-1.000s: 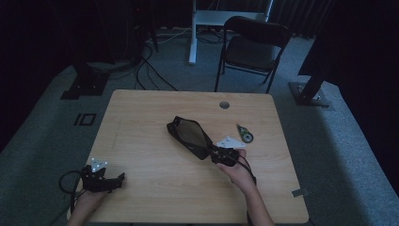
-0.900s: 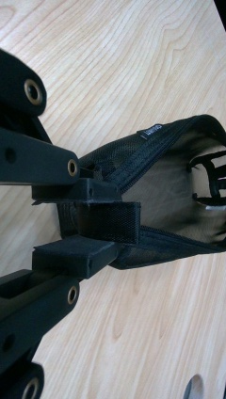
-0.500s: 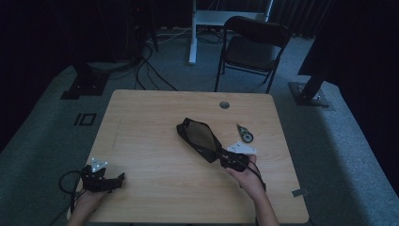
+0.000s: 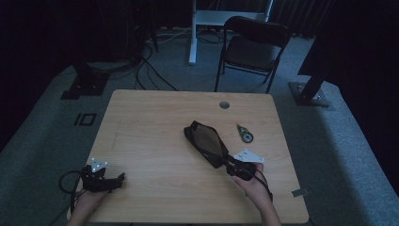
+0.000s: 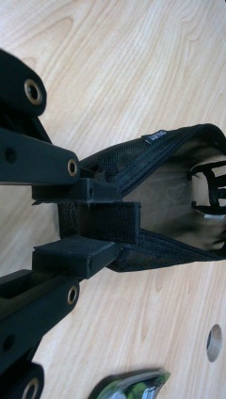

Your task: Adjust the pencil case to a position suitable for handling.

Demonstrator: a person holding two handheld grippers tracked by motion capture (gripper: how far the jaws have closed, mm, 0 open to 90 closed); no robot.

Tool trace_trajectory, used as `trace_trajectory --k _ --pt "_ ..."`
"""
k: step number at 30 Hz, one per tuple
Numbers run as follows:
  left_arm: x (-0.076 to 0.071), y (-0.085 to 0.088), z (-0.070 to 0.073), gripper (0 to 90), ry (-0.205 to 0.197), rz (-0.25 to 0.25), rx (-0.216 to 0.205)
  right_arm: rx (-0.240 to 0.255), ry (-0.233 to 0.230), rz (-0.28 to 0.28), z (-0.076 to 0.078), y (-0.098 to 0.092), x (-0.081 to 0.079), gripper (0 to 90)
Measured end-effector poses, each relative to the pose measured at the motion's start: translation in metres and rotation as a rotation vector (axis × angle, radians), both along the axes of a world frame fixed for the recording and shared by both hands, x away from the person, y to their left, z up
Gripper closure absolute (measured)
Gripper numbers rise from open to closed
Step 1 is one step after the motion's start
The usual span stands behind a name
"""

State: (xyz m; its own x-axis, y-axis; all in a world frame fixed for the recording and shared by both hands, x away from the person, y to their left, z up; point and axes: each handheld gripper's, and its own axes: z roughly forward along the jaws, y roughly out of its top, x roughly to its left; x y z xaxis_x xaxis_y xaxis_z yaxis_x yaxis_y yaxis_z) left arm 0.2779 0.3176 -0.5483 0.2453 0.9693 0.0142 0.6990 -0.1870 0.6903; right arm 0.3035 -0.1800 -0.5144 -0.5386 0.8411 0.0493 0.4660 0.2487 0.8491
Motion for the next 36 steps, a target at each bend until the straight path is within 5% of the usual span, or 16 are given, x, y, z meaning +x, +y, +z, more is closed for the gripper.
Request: trace_trajectory --k 36 --pt "0.0 0.0 0.0 0.5 0.0 0.0 0.0 0.015 -0.002 -0.1 -0.003 -0.043 -0.074 72.8"
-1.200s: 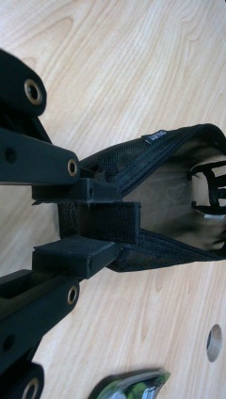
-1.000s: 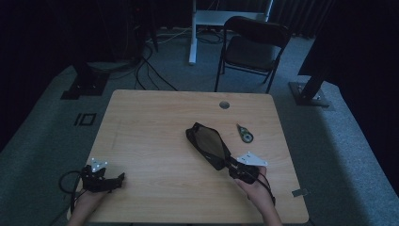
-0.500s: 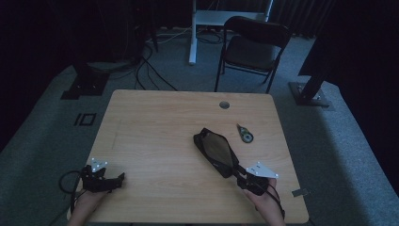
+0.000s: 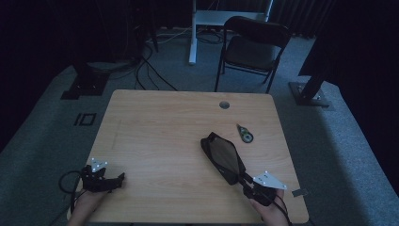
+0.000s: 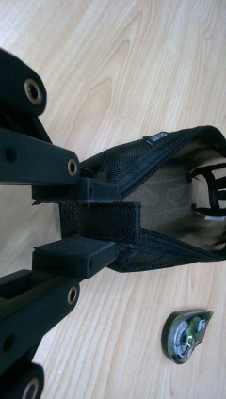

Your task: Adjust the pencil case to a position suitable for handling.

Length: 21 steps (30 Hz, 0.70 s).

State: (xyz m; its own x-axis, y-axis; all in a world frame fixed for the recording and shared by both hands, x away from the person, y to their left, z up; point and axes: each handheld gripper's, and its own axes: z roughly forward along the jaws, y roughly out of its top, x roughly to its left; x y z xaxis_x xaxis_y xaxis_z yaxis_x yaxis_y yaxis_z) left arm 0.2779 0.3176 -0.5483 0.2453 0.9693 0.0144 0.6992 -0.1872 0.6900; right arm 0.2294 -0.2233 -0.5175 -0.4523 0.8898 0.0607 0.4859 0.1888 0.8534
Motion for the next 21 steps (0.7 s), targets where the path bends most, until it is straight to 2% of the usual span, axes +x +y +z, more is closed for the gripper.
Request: trace_trajectory --k 7,16,21 --pt "0.0 0.0 0.0 0.6 0.0 0.0 0.0 -0.001 -0.018 -0.001 0.002 -0.002 -0.002 71.5" --pt "0.0 0.0 0.0 0.5 0.0 0.0 0.0 0.012 -0.074 0.008 0.023 -0.004 0.001 65.2" --pt "0.0 0.0 0.0 0.5 0.0 0.0 0.0 0.034 -0.098 0.004 0.031 -0.006 0.007 56.8"
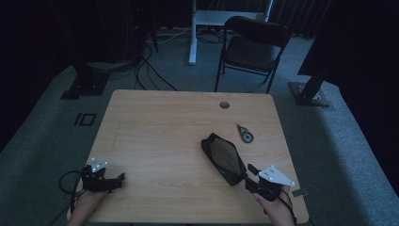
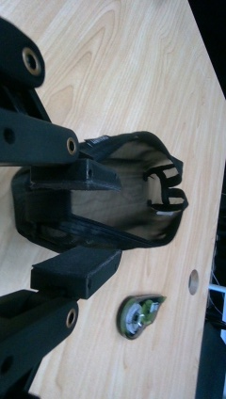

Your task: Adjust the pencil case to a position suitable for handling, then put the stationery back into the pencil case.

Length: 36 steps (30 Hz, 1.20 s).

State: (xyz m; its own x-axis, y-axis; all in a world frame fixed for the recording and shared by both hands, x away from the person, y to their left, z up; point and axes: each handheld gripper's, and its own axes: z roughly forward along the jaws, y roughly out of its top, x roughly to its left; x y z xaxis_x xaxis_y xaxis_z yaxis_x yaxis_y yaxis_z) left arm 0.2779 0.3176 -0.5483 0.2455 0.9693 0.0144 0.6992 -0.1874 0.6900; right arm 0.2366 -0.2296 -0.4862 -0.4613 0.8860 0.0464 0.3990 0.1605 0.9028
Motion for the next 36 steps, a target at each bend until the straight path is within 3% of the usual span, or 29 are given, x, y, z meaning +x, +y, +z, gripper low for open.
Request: trace_trajectory --k 9,22,31,36 --pt "0.0 0.0 0.0 0.6 0.0 0.0 0.0 0.004 -0.044 -0.01 0.011 -0.009 0.018 46.9" --pt "0.0 0.0 0.0 0.5 0.0 0.0 0.0 -0.017 -0.057 -0.051 0.016 -0.022 0.045 38.8" --pt "0.0 0.0 0.0 0.5 0.0 0.0 0.0 -0.008 -0.031 -0.068 0.01 -0.029 0.065 30.4" --pt "0.0 0.0 0.0 0.5 -0.001 0.001 -0.002 -0.021 -0.013 -0.078 0.004 -0.034 0.076 30.0"
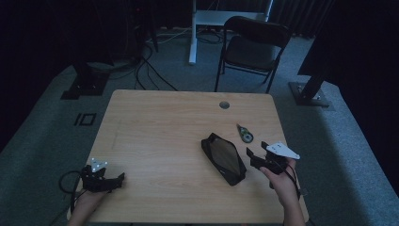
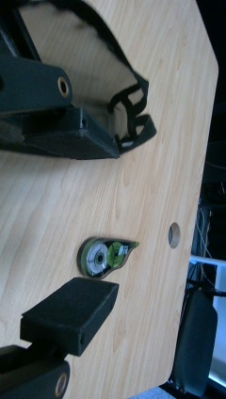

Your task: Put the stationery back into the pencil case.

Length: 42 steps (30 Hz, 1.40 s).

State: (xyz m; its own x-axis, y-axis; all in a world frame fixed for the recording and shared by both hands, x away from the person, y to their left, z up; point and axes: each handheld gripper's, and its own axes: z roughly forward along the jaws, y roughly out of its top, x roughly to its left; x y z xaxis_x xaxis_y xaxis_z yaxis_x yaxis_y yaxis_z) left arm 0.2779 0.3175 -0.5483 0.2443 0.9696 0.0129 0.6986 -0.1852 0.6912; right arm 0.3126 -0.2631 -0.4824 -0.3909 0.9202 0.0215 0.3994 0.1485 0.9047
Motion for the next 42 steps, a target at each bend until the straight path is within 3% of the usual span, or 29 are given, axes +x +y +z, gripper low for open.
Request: trace_trajectory --k 6,12,15,31,35,42 --pt "0.0 0.0 0.0 0.5 0.0 0.0 0.0 -0.028 0.011 -0.018 -0.006 -0.008 0.015 29.7" --pt "0.0 0.0 0.0 0.5 0.002 0.0 0.0 -0.04 0.03 -0.033 -0.014 -0.014 0.031 20.4" --pt "0.0 0.0 0.0 0.5 0.001 0.0 0.0 -0.069 0.038 -0.03 -0.017 -0.013 0.038 15.9" --pt "0.0 0.0 0.0 0.6 0.002 0.0 0.0 -0.081 0.117 -0.023 -0.032 -0.005 0.08 15.9" --pt "0.0 0.0 0.0 0.5 0.002 0.0 0.0 -0.059 0.138 -0.022 -0.037 -0.003 0.09 14.6" --pt "0.0 0.0 0.0 0.5 0.001 0.0 0.0 -0.102 0.149 -0.032 -0.045 0.002 0.107 15.4"
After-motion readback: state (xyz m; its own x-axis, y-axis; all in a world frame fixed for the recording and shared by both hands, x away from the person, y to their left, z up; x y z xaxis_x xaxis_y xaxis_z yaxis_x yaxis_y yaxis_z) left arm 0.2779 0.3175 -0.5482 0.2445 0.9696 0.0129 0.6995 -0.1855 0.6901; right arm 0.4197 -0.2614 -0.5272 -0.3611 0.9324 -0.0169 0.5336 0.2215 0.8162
